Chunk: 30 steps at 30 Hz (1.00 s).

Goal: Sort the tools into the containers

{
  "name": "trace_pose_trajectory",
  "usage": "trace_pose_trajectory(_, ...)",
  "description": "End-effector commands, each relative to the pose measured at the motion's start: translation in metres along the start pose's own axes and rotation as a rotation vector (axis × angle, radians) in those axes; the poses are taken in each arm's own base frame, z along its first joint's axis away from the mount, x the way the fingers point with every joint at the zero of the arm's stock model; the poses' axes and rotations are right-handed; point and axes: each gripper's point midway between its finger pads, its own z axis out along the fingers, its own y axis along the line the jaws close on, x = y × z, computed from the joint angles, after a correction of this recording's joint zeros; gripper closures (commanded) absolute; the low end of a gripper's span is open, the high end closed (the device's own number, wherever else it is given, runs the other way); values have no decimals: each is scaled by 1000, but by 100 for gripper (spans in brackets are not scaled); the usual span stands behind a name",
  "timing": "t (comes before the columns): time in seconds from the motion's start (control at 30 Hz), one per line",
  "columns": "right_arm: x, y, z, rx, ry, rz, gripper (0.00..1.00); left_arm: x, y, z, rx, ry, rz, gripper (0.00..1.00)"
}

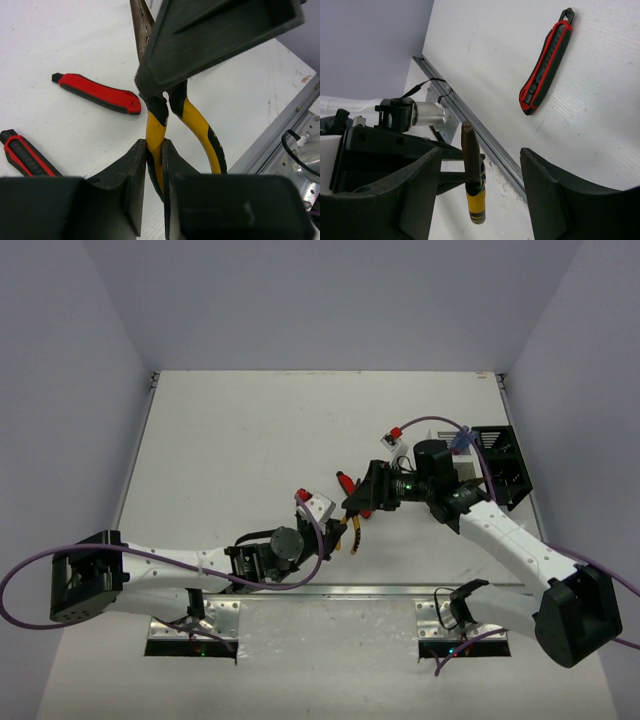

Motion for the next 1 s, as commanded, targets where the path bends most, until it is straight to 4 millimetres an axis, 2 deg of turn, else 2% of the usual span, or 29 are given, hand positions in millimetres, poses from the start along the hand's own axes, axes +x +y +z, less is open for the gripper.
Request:
trace_pose_trajectory(0.0,-30,19,2,-43,-117,-57,57,-51,-33,0,126,-144,-67,100)
trace_pose_trajectory(0.03,-31,20,1,-44,-122,-60,71,-52,-35,0,140,-145,-68,100)
trace_pose_trajectory(0.07,-32,20,1,-41,-124,-62,79,-53,-37,-1,148,-147,-68,100)
trace_pose_trajectory(0.1,-33,21,1,-41,-125,-63,82,-53,-37,-1,151,-148,-69,100)
trace_pose_trajectory(0.17,-33,22,0,-45,-126,-71,98,-54,-39,0,160,-148,-65,100)
trace_pose_trajectory(0.23,-34,20,-1,-29,-136,-75,100,-53,-38,2,147,-144,-63,100)
trace_pose_trajectory(0.27,-33,18,-3,-15,-139,-78,100,-53,-37,3,134,-140,-63,91)
trace_pose_trajectory(0.3,-33,15,-4,5,-144,-83,100,-54,-35,5,116,-136,-64,74)
trace_pose_trajectory(0.33,-35,11,-8,40,-163,-92,100,-54,-31,7,87,-132,-67,39)
trace_pose_trajectory(0.4,-49,-1,-18,140,-215,-100,100,-51,-23,11,18,-96,-75,10)
trace_pose_trajectory(0.43,-55,-6,-24,190,-239,-103,100,-49,-18,11,-15,-79,-74,0)
trace_pose_trajectory(0.47,-62,-11,-30,239,-261,-100,100,-46,-13,11,-42,-65,-67,0)
trace_pose_trajectory(0.53,-84,-37,-55,399,-347,-70,100,-49,-1,8,-121,-59,-94,0)
trace_pose_trajectory(0.63,-107,-78,-112,647,-473,42,100,-34,33,-11,-298,29,-105,0)
trace_pose_trajectory(0.7,-131,-95,-160,805,-603,68,100,-40,45,-25,-376,47,-162,0)
trace_pose_trajectory(0.8,-155,-114,-218,1042,-759,68,100,-28,65,-52,-482,165,-136,0)
trace_pose_trajectory(0.9,-172,-120,-256,1165,-873,96,100,-29,70,-71,-501,215,-156,0)
trace_pose_trajectory(0.97,-177,-123,-272,1225,-941,110,100,-32,76,-86,-513,237,-161,0)
